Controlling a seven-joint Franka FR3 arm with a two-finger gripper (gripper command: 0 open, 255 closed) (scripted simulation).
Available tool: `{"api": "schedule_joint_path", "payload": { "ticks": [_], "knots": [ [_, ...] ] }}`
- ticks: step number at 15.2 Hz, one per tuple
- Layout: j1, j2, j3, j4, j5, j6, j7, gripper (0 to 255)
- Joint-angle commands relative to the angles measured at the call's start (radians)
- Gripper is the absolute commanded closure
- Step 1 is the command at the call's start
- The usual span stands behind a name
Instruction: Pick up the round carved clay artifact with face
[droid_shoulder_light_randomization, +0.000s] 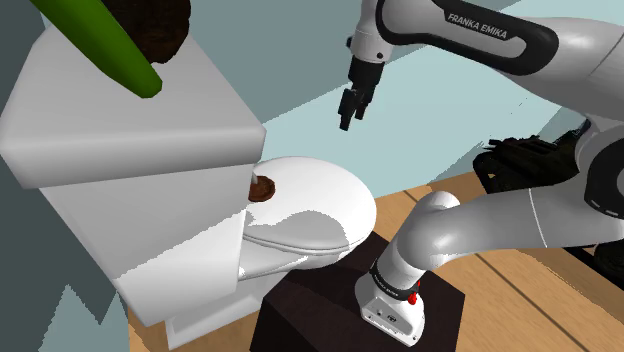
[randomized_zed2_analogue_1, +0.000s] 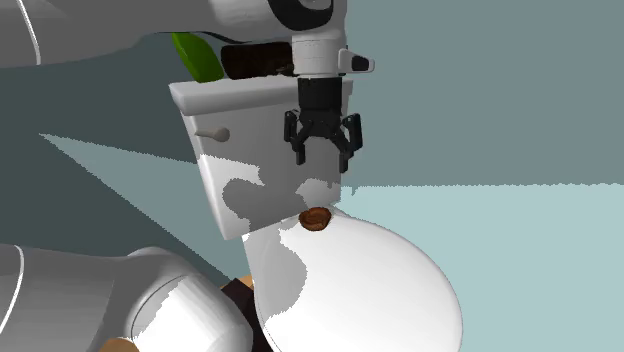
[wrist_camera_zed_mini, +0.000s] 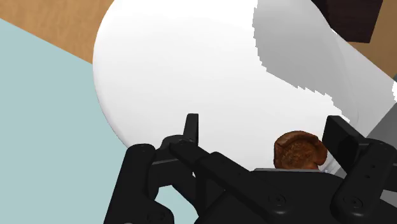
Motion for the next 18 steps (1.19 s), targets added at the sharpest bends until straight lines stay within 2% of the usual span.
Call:
{"api": "schedule_joint_path", "payload": {
  "ticks": [1, 6, 11, 18],
  "knots": [
    [0.000, 0.000, 0.000, 0.000, 0.000, 0.000, 0.000, 0],
    [0.023, 0.168, -0.124, -0.003, 0.120, 0.099, -0.103, 0],
    [0.057, 0.365, -0.230, 0.021, 0.276, 0.167, -0.237, 0],
    [0.094, 0.686, -0.318, 0.111, 0.551, 0.167, -0.464, 0]
  ]
}}
